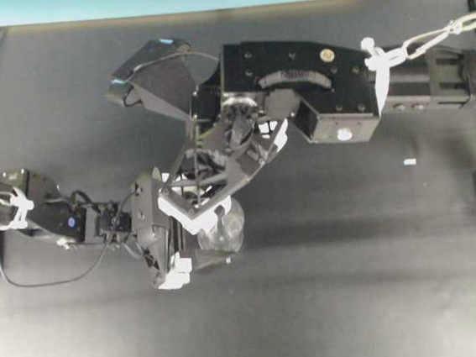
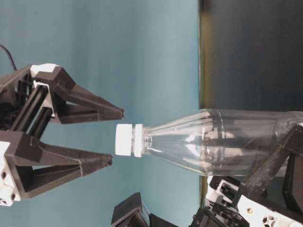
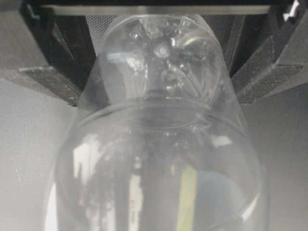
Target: Open the bottle cap by holding the bottle with the left arm and twisting the cap with the right arm.
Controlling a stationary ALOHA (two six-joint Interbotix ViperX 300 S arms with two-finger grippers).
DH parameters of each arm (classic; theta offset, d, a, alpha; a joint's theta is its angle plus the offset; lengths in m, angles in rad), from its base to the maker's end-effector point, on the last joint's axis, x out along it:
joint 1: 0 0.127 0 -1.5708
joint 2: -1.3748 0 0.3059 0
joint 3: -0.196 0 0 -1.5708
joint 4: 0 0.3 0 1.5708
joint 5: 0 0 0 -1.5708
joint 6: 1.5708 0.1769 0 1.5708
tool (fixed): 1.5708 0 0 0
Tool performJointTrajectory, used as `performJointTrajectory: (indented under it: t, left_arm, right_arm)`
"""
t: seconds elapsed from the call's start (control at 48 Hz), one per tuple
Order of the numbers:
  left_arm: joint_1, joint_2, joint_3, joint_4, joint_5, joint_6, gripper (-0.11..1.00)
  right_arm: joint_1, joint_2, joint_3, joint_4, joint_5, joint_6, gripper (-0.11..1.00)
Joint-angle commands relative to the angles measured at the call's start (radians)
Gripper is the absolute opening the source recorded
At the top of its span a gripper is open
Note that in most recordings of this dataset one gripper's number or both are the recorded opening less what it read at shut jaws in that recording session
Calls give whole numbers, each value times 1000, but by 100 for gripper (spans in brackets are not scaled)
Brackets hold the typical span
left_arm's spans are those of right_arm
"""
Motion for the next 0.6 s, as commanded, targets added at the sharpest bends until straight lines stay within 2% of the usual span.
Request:
performJointTrajectory:
  t: [0.0, 0.104, 0.229, 0.417, 0.583]
  left_arm:
    - [-3, 0, -6, -2, 0, -2, 86]
    - [-3, 0, -5, -2, 0, -2, 86]
    - [-3, 0, -3, -2, 0, 0, 86]
    - [-2, 0, -5, -2, 0, 2, 86]
    - [-2, 0, -5, -2, 0, 3, 86]
  right_arm:
    - [2, -2, 2, 3, -15, 12, 83]
    - [2, -2, 11, 3, -20, 11, 81]
    - [3, -2, 21, 3, -21, 5, 71]
    - [3, -3, 28, 3, -20, -25, 39]
    - [5, -3, 25, 3, -23, -97, 37]
